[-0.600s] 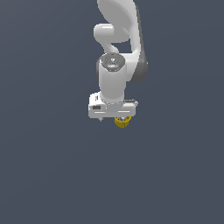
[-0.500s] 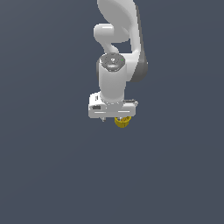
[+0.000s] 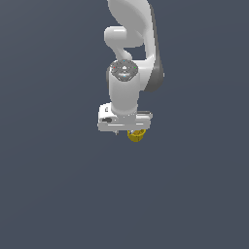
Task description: Pick up the object and move it to a goal position.
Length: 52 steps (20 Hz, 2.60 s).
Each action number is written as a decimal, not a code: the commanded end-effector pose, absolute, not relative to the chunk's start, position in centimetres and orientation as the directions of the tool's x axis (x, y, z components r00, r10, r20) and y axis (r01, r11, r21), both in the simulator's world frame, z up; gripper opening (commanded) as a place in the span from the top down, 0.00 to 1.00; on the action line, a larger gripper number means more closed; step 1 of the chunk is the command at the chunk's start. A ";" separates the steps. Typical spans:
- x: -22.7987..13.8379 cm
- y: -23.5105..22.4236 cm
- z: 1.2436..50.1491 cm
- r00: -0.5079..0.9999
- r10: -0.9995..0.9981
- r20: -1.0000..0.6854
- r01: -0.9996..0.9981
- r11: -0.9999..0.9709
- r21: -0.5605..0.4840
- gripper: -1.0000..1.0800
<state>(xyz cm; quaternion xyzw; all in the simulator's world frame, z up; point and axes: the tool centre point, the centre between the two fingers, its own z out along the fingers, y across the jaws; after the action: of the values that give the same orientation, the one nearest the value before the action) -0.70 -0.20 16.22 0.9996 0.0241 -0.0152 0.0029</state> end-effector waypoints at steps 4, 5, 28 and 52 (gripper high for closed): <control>-1.7 1.6 15.3 0.995 0.072 -0.070 0.075 -0.997 0.028 0.38; -2.1 2.1 15.0 0.993 0.079 -0.082 0.082 -0.996 0.036 0.38; -10.5 11.4 10.0 0.930 0.198 -0.308 0.281 -0.925 0.254 0.38; -11.4 10.4 7.3 0.930 0.198 -0.311 0.283 -0.924 0.258 1.00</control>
<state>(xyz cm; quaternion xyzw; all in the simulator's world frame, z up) -11.42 10.40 7.33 0.9706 0.1238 -0.1410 0.1508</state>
